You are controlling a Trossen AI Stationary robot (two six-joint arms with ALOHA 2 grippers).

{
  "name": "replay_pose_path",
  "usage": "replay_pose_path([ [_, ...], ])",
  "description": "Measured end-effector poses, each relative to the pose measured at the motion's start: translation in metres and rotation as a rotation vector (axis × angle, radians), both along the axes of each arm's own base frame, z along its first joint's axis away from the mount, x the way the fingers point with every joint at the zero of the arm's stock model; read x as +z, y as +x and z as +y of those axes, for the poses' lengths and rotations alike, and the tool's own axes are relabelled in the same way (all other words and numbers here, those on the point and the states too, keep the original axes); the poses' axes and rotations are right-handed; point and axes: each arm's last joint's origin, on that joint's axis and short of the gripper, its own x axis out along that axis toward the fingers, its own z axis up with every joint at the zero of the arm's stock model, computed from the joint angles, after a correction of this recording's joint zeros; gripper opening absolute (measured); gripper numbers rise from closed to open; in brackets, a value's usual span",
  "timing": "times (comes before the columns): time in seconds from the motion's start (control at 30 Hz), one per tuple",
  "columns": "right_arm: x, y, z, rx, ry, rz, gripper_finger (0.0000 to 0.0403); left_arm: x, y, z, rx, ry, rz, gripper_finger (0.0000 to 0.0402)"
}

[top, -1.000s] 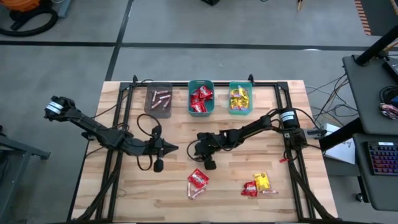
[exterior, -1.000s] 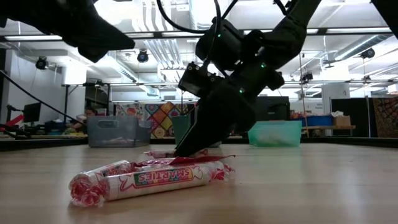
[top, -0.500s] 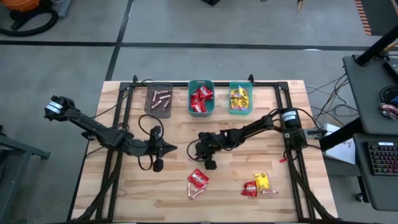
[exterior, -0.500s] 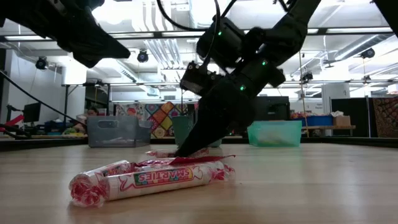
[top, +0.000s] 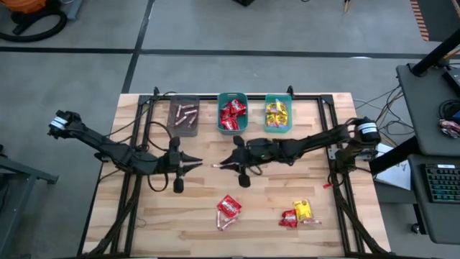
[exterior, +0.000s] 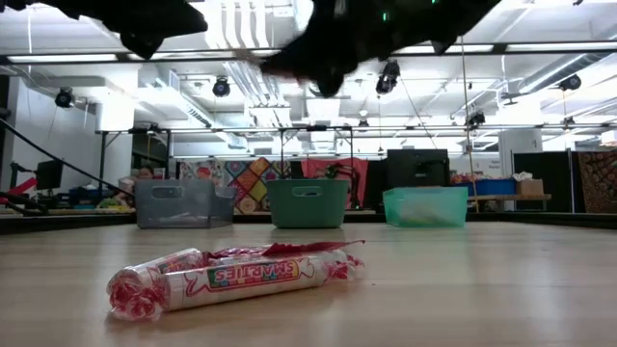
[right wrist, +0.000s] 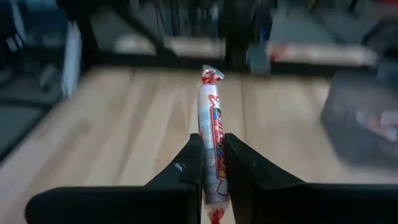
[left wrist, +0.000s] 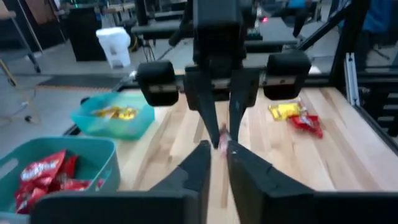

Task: Sort candy
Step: Put the white candy on the black bin

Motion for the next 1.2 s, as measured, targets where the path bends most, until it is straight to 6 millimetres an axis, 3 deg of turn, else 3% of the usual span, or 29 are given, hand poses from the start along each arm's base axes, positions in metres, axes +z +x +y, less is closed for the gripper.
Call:
replay_pose_path([
  [0.3,0.014,0.0,0.01,0.037,-0.023,-0.247,0.0036,-0.009,0.026,-0.012,-0.012,0.06,-0.115,0.0141],
  [0.5,0.015,0.0,0.011,0.039,-0.023,-0.26,0.0036,-0.015,0.037,-0.017,-0.012,0.081,-0.153,0.0158],
  [0.67,0.015,0.0,0.011,0.042,-0.032,-0.26,0.0036,-0.018,0.044,-0.02,-0.012,0.101,-0.176,0.0135],
  [0.93,0.015,0.0,0.012,0.049,-0.04,-0.256,0.0036,-0.021,0.045,-0.02,-0.009,0.098,-0.168,0.0019],
  [1.2,0.015,-0.001,0.011,0.041,-0.031,-0.245,0.0061,-0.018,0.044,-0.019,0.017,0.093,-0.184,0.0023],
])
